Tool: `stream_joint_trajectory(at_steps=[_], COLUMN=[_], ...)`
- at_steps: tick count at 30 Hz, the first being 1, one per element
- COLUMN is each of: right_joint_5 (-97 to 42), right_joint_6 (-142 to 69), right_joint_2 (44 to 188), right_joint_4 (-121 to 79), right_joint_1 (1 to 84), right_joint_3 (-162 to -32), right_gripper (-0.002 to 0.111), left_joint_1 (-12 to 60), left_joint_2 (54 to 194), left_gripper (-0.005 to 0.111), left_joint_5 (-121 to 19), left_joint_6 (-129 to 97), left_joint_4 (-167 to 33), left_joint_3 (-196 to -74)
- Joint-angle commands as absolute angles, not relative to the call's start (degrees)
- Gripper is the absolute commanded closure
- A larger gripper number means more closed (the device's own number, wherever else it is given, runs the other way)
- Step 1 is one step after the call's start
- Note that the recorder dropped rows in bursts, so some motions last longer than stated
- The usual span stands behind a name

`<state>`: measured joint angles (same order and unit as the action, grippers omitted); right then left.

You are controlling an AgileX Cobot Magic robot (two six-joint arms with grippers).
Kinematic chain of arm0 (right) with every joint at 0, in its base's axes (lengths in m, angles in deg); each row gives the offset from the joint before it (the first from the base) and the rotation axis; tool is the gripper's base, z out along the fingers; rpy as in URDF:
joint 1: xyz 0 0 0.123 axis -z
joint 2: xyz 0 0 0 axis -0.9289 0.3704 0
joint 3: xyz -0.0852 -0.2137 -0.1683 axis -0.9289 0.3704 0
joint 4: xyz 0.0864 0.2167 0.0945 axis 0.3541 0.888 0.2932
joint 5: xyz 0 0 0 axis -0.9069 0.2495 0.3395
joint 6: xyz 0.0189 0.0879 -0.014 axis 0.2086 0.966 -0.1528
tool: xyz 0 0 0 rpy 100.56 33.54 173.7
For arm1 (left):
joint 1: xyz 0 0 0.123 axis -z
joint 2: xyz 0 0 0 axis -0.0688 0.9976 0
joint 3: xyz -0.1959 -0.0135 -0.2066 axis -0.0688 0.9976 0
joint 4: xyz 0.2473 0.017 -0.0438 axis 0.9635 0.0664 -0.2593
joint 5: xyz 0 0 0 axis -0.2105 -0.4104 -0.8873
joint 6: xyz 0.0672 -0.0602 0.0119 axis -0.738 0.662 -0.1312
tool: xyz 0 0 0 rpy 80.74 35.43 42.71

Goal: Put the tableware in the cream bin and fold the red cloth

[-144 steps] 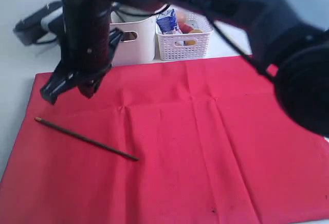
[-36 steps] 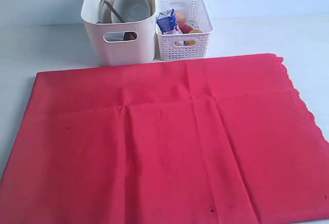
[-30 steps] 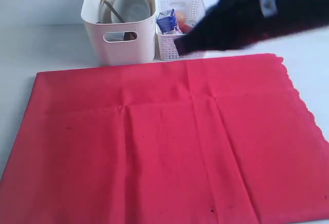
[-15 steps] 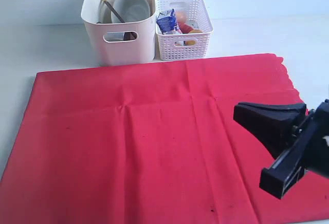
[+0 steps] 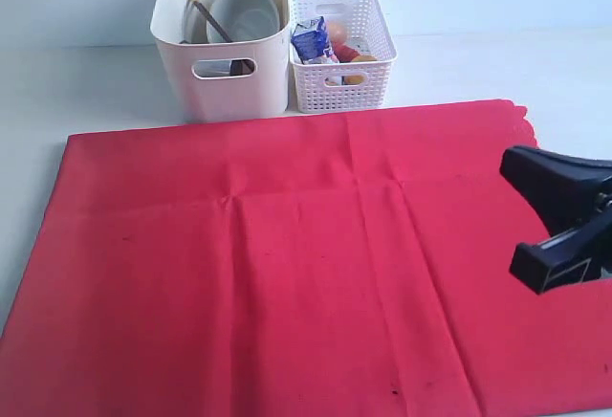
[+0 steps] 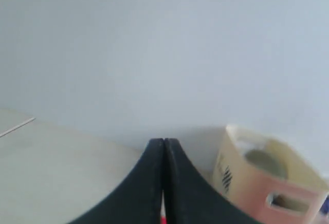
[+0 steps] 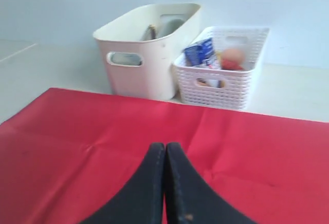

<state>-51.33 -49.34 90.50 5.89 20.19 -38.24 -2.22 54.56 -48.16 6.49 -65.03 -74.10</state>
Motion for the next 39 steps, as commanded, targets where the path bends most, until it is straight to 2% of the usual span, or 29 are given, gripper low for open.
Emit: stream_joint_trajectory(at_steps=[1, 5, 9, 17, 24, 28, 31, 34, 36, 39], right_joint_5=[-56.8, -58.9, -58.8, -50.2, -50.0, -50.0, -49.4, -46.1, -45.2, -45.1], right_joint_6=[-66.9, -77.1, -81.2, -87.3, -93.0, -96.4, -96.4, -96.4, -96.4, -96.4], right_joint_2=[90.1, 90.8, 96.0, 117.4, 129.8, 130.5, 130.6, 130.6, 130.6, 130.6], right_joint_4=[27.6, 38.2, 40.4, 40.7, 41.0, 43.8, 44.1, 43.3, 43.2, 43.2], right_joint_1=[20.3, 20.3, 20.3, 20.3, 22.8, 27.3, 30.4, 31.9, 32.0, 32.0], right_joint_3=[-38.0, -38.8, -43.7, -57.1, -61.3, -61.5, -61.5, -61.5, -61.5, -61.5], right_gripper=[0.108, 0.108, 0.108, 0.108, 0.108, 0.108, 0.108, 0.108, 0.108, 0.108], left_joint_1=[-1.8, -1.8, -1.8, -1.8, -1.8, -1.8, -1.8, -1.8, -1.8, -1.8], left_joint_2=[54.5, 54.5, 57.5, 80.6, 105.7, 119.6, 128.9, 135.5, 139.1, 144.0], left_gripper=[0.106, 0.106, 0.107, 0.107, 0.105, 0.085, 0.064, 0.049, 0.044, 0.044], left_joint_5=[-36.6, -29.3, -27.2, -28.3, -35.3, -29.6, -24.1, -24.3, -23.6, -20.1], left_joint_6=[14.1, 14.0, 10.8, 10.5, 40.8, 51.2, 50.9, 50.0, 48.3, 44.8], left_joint_4=[-66.0, -65.1, -64.5, -62.1, -27.5, -11.3, -9.5, -8.9, -8.9, -8.9], left_joint_3=[-74.3, -74.3, -74.3, -74.3, -82.9, -85.5, -87.0, -89.4, -90.8, -91.6])
